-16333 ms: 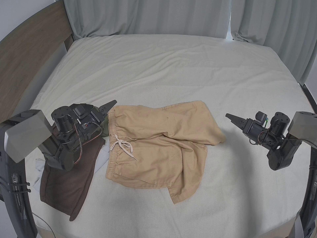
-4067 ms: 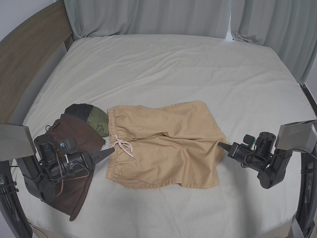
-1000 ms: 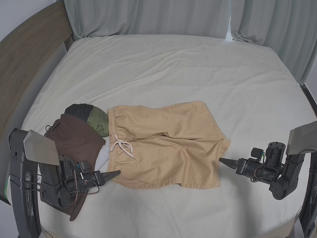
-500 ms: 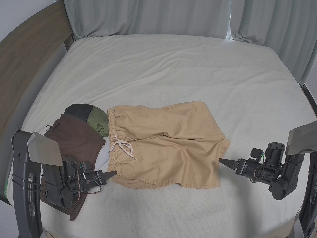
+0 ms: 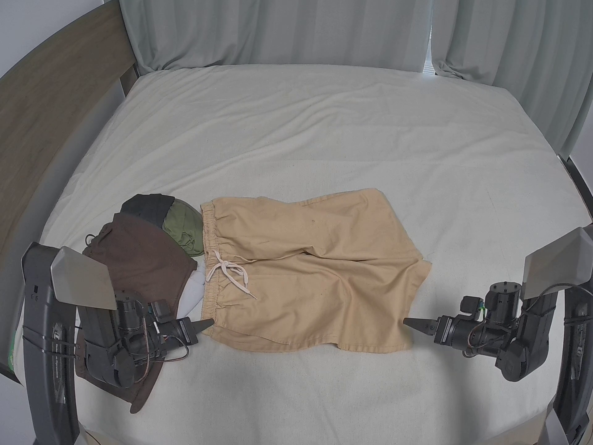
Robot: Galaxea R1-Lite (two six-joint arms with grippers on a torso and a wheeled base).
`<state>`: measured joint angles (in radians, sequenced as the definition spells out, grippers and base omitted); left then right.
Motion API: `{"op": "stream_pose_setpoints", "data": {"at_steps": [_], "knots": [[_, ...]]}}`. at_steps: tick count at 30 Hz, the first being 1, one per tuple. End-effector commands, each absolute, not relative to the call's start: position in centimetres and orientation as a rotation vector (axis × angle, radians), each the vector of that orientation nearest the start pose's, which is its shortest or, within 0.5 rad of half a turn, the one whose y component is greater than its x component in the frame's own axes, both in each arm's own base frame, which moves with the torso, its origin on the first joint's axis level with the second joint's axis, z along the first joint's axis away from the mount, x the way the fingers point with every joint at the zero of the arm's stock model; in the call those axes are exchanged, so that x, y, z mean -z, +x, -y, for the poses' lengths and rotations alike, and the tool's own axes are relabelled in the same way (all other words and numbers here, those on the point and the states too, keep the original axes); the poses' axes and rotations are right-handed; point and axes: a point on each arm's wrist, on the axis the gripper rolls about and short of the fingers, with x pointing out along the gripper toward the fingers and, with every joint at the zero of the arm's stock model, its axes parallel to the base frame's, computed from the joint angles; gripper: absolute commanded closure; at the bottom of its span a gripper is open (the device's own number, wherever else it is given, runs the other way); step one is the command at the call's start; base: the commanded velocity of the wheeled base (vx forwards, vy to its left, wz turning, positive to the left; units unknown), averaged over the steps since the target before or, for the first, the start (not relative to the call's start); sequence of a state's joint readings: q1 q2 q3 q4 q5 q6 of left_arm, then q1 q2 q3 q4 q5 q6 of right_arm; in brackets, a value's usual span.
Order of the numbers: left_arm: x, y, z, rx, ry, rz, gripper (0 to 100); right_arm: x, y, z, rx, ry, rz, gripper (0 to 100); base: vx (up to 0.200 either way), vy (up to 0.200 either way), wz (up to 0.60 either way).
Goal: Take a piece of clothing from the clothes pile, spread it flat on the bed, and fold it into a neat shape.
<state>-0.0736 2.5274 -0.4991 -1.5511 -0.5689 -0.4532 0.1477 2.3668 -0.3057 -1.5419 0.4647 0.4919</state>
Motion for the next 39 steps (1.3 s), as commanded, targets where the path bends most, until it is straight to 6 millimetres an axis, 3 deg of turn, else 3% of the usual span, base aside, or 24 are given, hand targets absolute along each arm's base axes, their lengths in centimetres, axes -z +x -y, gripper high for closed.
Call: {"op": "stream_pose_setpoints", "data": {"at_steps": [1, 7, 20, 29, 39], "knots": [[6.0, 32.3, 3.5, 0.517, -0.546, -0.597, 100, 5.2, 27.8, -5.4, -0.446, 0.555, -0.738, 0, 0.000, 0.000, 0.00], [6.1, 32.2, 3.6, 0.518, -0.544, -0.598, 100, 6.4, 28.3, -5.8, -0.453, 0.556, -0.752, 0, 0.000, 0.000, 0.00], [6.0, 32.2, 3.6, 0.520, -0.543, -0.597, 100, 5.9, 28.1, -8.2, -0.540, 0.553, -0.763, 0, 0.000, 0.000, 0.00], [6.0, 32.2, 3.6, 0.518, -0.544, -0.598, 100, 4.3, 27.3, -9.1, -0.577, 0.556, -0.753, 0, 0.000, 0.000, 0.00], [6.0, 32.3, 3.6, 0.519, -0.542, -0.596, 100, 2.5, 27.2, -8.6, -0.572, 0.575, -0.708, 0, 0.000, 0.000, 0.00]]}}
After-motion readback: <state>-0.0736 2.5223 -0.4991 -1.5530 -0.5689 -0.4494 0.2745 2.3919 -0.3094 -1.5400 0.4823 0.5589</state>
